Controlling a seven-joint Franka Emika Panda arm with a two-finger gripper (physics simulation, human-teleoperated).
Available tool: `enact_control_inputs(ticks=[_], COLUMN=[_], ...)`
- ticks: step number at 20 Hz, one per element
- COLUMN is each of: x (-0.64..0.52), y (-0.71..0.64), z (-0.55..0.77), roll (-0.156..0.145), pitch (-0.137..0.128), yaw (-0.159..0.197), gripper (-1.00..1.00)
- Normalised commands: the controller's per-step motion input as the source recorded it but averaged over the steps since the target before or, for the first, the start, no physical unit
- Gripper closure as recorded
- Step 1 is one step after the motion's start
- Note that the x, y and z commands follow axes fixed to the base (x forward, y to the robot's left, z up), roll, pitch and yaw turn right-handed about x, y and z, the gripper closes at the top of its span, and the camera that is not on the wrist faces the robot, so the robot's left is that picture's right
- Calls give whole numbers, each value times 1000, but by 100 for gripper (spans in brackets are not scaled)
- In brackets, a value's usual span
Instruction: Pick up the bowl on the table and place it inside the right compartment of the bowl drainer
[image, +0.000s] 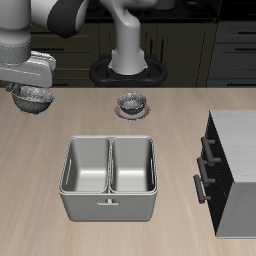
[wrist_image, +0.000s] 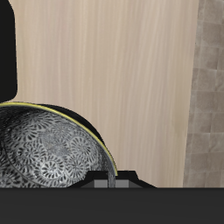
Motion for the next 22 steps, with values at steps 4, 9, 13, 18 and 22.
enact_control_inputs(ticks=[4,9,13,18,22], x=[123,84,98,115,197], y=[356,343,245,242,227], z=[172,144,172,127,95], roll=[25,33,22,19,14], pitch=[-29,-15,-20,-16,0], yaw=[36,9,2,7,-1], gripper=[100,100,100,100,100])
